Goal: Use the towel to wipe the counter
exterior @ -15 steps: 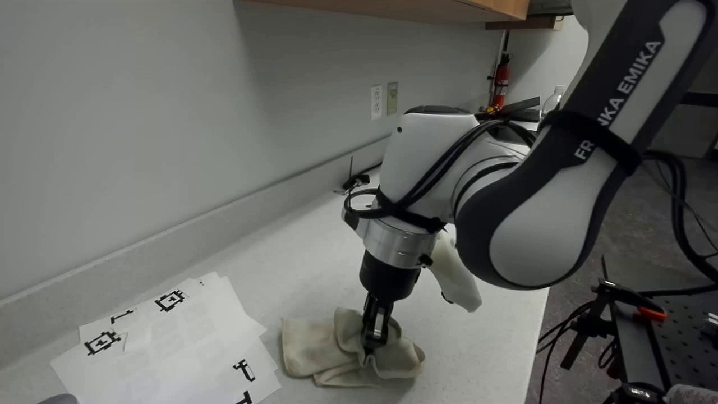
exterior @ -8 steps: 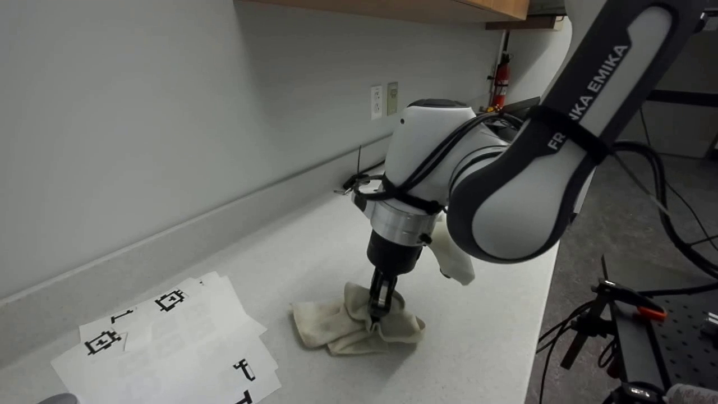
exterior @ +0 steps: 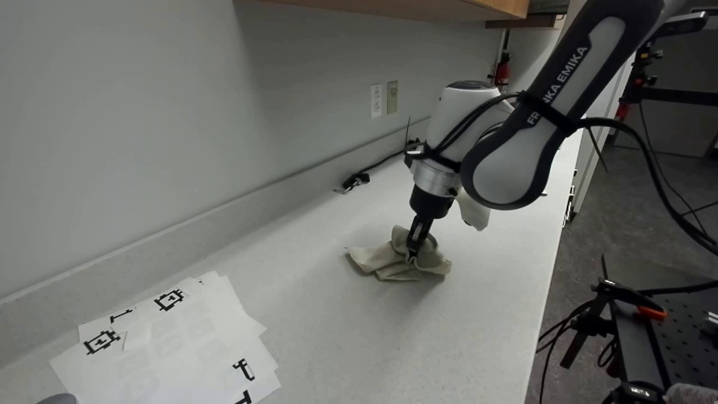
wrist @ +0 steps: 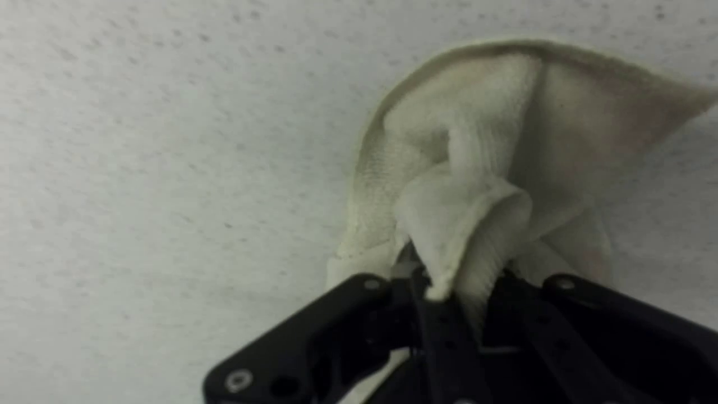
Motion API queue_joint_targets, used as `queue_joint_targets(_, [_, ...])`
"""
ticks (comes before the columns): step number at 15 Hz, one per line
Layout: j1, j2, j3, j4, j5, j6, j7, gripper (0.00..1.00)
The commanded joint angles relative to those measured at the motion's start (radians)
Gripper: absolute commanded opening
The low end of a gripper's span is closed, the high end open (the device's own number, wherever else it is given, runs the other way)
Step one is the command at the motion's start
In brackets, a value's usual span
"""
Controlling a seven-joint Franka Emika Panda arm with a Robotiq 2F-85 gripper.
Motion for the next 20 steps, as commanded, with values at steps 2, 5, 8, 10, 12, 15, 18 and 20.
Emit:
queue_joint_targets(2, [-0.009, -0.059, -0.080, -0.077, -0.009, 0.049, 0.060, 0.02])
queue_joint_targets(5, [0.010, -0.070, -0.121, -0.089, -0.014, 0.054, 0.092, 0.02])
queue_joint_targets(8, [0.029, -0.079, -0.122, -0.083, -0.003, 0.043, 0.130, 0.02])
queue_joint_targets(10, [0.028, -0.097, -0.080, -0.081, 0.018, 0.023, 0.148, 0.02])
queue_joint_targets(12, [0.010, -0.118, -0.005, -0.079, 0.046, -0.004, 0.142, 0.02])
queue_joint_targets(15, [-0.002, -0.145, 0.093, -0.075, 0.089, -0.021, 0.121, 0.02])
queue_joint_targets(18, [-0.001, -0.154, 0.145, -0.063, 0.105, -0.031, 0.105, 0.31])
queue_joint_targets(20, [-0.005, -0.159, 0.172, -0.062, 0.112, -0.030, 0.094, 0.42])
